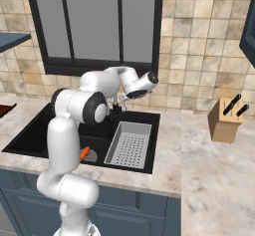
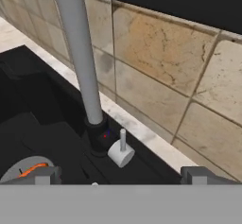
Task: Pick up all produce items and place them in the sink. Turn on the sink faucet to wash them. Then turn the sink off and put them in the tray.
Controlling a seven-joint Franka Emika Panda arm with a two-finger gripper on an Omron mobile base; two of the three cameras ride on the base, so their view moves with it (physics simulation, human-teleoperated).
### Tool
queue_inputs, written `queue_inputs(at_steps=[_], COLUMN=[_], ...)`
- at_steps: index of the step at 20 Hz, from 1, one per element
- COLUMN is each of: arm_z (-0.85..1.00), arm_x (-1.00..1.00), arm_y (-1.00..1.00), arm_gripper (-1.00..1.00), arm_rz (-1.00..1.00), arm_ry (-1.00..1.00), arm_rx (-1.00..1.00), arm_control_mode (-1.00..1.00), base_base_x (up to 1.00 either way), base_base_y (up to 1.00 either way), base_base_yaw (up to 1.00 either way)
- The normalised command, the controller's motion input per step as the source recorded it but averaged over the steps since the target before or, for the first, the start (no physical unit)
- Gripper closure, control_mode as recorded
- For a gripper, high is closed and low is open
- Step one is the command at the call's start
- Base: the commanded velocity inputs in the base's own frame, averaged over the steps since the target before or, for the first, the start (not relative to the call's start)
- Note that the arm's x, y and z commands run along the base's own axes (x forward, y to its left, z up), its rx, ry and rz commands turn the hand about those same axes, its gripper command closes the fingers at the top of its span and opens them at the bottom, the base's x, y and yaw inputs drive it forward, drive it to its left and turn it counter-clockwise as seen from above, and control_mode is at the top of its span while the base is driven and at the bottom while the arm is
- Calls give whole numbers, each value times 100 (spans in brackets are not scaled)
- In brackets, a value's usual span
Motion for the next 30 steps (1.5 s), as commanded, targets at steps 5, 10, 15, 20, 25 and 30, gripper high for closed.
queue_inputs(at_steps=[5,10,15,20,25,30], arm_z=[-9,-9,-16,-7,-6,-10], arm_x=[10,10,6,8,9,9], arm_y=[2,4,9,9,7,10], arm_gripper=[-100,-100,-100,-100,-100,-100], arm_rz=[0,0,0,0,0,0], arm_ry=[0,0,0,0,0,0], arm_rx=[-3,0,0,0,0,0], arm_control_mode=[-100,-100,-100,-100,-100,-100], base_base_x=[0,0,0,0,0,0], base_base_y=[0,0,0,0,0,0], base_base_yaw=[0,0,0,0,0,0])
